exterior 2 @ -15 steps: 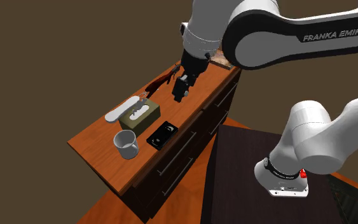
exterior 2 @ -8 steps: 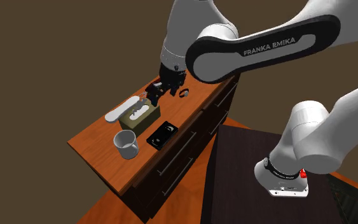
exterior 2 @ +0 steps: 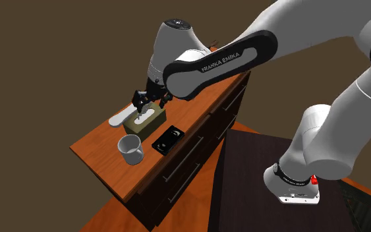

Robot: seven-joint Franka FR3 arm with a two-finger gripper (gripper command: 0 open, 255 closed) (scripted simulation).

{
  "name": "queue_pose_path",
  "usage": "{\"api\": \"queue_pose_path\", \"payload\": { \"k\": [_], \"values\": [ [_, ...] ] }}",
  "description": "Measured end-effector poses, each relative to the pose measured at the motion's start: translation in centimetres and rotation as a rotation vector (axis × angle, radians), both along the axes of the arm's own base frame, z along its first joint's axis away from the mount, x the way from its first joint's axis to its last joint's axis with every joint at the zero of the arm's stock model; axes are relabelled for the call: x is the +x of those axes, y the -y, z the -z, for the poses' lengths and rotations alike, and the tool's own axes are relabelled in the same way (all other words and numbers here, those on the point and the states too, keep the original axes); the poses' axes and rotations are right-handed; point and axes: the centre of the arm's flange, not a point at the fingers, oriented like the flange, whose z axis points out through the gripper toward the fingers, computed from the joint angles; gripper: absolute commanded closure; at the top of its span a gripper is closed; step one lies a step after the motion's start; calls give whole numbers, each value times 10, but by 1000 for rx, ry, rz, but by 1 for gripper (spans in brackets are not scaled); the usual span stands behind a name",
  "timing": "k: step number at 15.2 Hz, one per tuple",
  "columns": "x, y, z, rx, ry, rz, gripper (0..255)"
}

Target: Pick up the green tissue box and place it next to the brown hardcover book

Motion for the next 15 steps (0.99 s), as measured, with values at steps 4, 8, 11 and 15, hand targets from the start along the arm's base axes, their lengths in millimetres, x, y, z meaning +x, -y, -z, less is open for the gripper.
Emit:
{"api": "queue_pose_path", "payload": {
  "k": [4, 8, 11, 15],
  "values": [
    [32, 13, 29, 61, 31, 126, 0],
    [46, 16, 53, 76, 38, 157, 0],
    [53, 14, 68, 76, 39, 159, 0],
    [55, 14, 75, 76, 39, 159, 0]
  ]
}}
